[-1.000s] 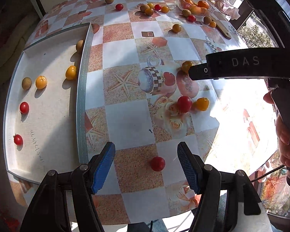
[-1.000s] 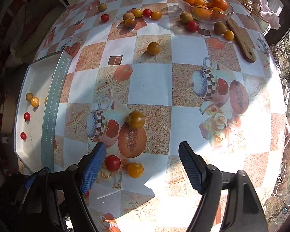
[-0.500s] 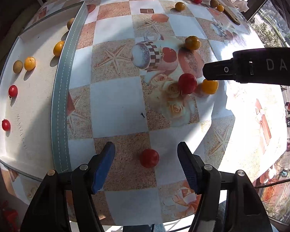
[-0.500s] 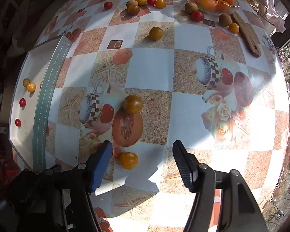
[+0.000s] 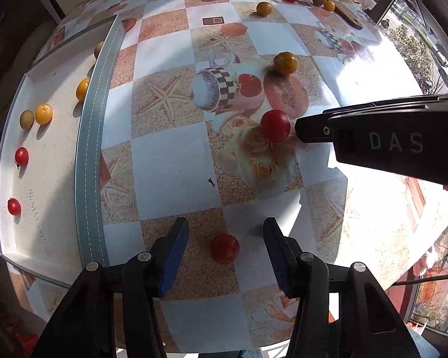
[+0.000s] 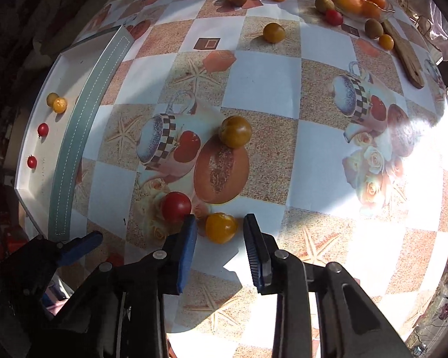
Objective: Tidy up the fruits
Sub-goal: 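Reach left tool to a red tomato while right tool grasps an orange tomato, then close left tool on the red tomato while right tool holds the orange tomato, then carry the red and orange tomatoes in both tools over the white tray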
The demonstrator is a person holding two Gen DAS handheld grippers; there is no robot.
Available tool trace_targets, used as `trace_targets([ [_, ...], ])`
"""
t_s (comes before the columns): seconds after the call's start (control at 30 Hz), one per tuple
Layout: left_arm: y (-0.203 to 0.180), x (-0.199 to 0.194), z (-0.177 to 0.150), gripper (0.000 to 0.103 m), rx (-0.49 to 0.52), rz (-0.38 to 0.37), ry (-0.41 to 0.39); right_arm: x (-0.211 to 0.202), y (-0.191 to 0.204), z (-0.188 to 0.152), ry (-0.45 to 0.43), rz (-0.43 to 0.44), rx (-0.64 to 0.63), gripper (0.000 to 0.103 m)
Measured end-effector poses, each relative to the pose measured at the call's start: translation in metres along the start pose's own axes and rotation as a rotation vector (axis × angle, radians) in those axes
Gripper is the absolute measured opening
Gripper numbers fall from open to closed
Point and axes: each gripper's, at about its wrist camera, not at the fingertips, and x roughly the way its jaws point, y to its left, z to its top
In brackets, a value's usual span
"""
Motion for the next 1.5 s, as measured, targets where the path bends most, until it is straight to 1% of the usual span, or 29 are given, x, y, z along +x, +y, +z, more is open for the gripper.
trace_targets([
  [0.03, -0.005, -0.002, 0.002, 0.041, 0.01, -0.002, -0.001, 0.001, 0.002, 0.002, 0.003, -0.009, -0.006, 0.022],
  [0.07, -0.008, -0.002, 0.002, 0.033, 0.019, -0.006, -0.003, 0.001, 0.002, 0.002, 0.006, -0.008, -0.003, 0.022],
  [0.1, -0.009, -0.003, 0.002, 0.028, 0.027, -0.008, -0.004, 0.001, 0.001, 0.002, 0.008, -0.003, 0.005, 0.022],
  [0.13, -0.01, -0.003, 0.002, 0.017, 0.03, -0.017, -0.002, 0.001, -0.001, 0.002, 0.011, 0.005, 0.021, 0.022],
  [0.2, -0.005, -0.004, 0.003, 0.017, 0.007, -0.056, 0.005, 0.0, -0.005, 0.002, 0.016, 0.022, 0.056, 0.022],
  [0.33, 0.02, -0.007, 0.007, 0.017, -0.099, -0.172, 0.033, -0.009, -0.02, -0.003, 0.012, 0.049, 0.117, 0.022],
  [0.43, 0.035, -0.012, 0.011, 0.017, -0.148, -0.218, 0.033, -0.015, -0.027, -0.003, 0.004, 0.059, 0.149, 0.022],
  [0.63, 0.046, -0.019, 0.015, 0.017, -0.159, -0.232, 0.017, -0.03, -0.037, -0.003, -0.018, 0.078, 0.184, 0.022],
  [0.73, 0.056, -0.021, 0.018, 0.017, -0.168, -0.242, 0.012, -0.032, -0.032, 0.001, -0.027, 0.081, 0.18, 0.022],
  [0.8, 0.055, -0.024, 0.017, 0.017, -0.151, -0.237, 0.013, -0.033, -0.031, 0.003, -0.024, 0.08, 0.179, 0.022],
  [0.83, 0.06, -0.028, 0.007, 0.017, -0.136, -0.225, 0.008, -0.032, -0.031, 0.001, -0.021, 0.079, 0.182, 0.022],
  [0.9, 0.054, -0.03, 0.0, 0.017, -0.096, -0.208, 0.004, -0.03, -0.029, 0.0, -0.013, 0.079, 0.186, 0.022],
  [0.93, 0.051, -0.03, 0.0, 0.02, -0.075, -0.196, 0.006, -0.029, -0.028, 0.0, -0.008, 0.077, 0.185, 0.022],
  [1.0, 0.044, -0.027, -0.006, 0.05, -0.044, -0.166, 0.004, -0.027, -0.027, -0.002, -0.001, 0.077, 0.184, 0.022],
  [1.03, 0.042, -0.027, -0.008, 0.067, -0.036, -0.143, -0.01, -0.026, -0.026, -0.003, 0.002, 0.077, 0.185, 0.022],
  [1.07, 0.04, -0.027, -0.01, 0.068, -0.028, -0.128, -0.024, -0.026, -0.026, -0.005, 0.006, 0.077, 0.187, 0.022],
  [1.2, 0.031, -0.016, -0.011, 0.067, -0.004, -0.095, 0.001, -0.022, -0.028, -0.009, 0.014, 0.077, 0.199, 0.022],
  [1.23, 0.029, -0.012, -0.011, 0.065, 0.003, -0.089, 0.004, -0.021, -0.028, -0.009, 0.016, 0.076, 0.202, 0.022],
  [1.27, 0.027, -0.011, -0.01, 0.053, 0.01, -0.077, 0.002, -0.021, -0.028, -0.01, 0.016, 0.076, 0.203, 0.022],
  [1.3, 0.022, -0.006, -0.005, 0.044, 0.022, -0.064, 0.007, -0.021, -0.028, -0.011, 0.016, 0.075, 0.204, 0.022],
  [1.33, 0.02, -0.004, -0.004, 0.032, 0.033, -0.038, 0.009, -0.022, -0.028, -0.011, 0.016, 0.075, 0.204, 0.022],
  [1.37, 0.018, -0.004, -0.004, 0.019, 0.041, -0.035, 0.0, -0.022, -0.028, -0.011, 0.015, 0.075, 0.205, 0.022],
  [1.43, 0.017, -0.004, -0.004, 0.019, 0.043, -0.05, 0.003, -0.024, -0.028, -0.011, 0.011, 0.075, 0.206, 0.022],
  [1.5, 0.024, -0.005, -0.003, 0.019, 0.007, -0.091, 0.015, -0.026, -0.028, -0.01, 0.006, 0.078, 0.207, 0.022],
])
